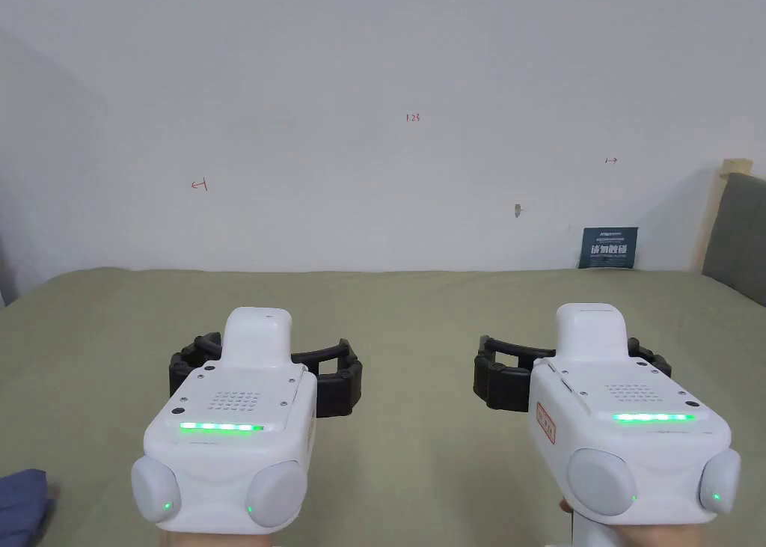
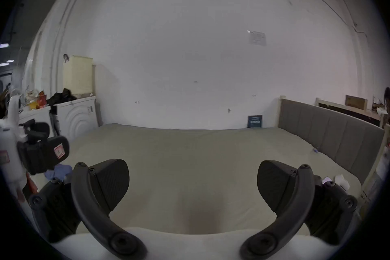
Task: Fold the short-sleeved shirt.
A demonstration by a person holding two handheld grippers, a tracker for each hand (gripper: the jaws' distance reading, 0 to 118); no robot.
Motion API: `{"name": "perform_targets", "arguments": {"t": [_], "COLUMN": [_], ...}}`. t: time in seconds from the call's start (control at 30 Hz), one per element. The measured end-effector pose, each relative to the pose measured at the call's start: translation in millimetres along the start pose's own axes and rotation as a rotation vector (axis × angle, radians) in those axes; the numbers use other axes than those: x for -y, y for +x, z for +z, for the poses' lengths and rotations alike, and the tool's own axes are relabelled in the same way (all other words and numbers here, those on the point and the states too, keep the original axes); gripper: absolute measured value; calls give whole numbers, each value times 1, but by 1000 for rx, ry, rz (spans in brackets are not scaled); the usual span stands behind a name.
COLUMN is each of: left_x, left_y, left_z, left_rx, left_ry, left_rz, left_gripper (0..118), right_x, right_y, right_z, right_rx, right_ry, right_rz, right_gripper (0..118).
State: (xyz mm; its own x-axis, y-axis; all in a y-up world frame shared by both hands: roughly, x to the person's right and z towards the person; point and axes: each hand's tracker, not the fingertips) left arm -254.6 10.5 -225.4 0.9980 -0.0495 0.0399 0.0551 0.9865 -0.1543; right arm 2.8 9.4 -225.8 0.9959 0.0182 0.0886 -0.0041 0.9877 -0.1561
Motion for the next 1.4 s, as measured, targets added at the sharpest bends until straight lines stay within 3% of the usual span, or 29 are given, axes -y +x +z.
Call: {"name": "perform_targets", "arguments": {"t": [0.17,0.23,0.37,0.5,0.7,1.4], "left_x": [-1,-2,-4,-5,-7,-7], "left_y": [-1,-1,-1,0,2,1], "left_z": [0,-1,0,1,0,1], "left_rx": [4,7,11,13,19,24], "left_ry": [-7,-11,-12,-8,-11,-19], "left_rz": [4,9,16,12,14,28], "left_gripper": [118,118,118,118,118,118], "right_x": [2,4,2,2,9,6], "right_y": [-5,-2,-2,-1,-7,-8], "right_z": [3,7,5,4,5,7], "right_rx": [3,-39,-17,-61,-7,1], "right_ry": [10,83,70,32,63,60], "right_rz": [57,13,29,73,110,92], "right_gripper": [118,118,118,118,118,118]}}
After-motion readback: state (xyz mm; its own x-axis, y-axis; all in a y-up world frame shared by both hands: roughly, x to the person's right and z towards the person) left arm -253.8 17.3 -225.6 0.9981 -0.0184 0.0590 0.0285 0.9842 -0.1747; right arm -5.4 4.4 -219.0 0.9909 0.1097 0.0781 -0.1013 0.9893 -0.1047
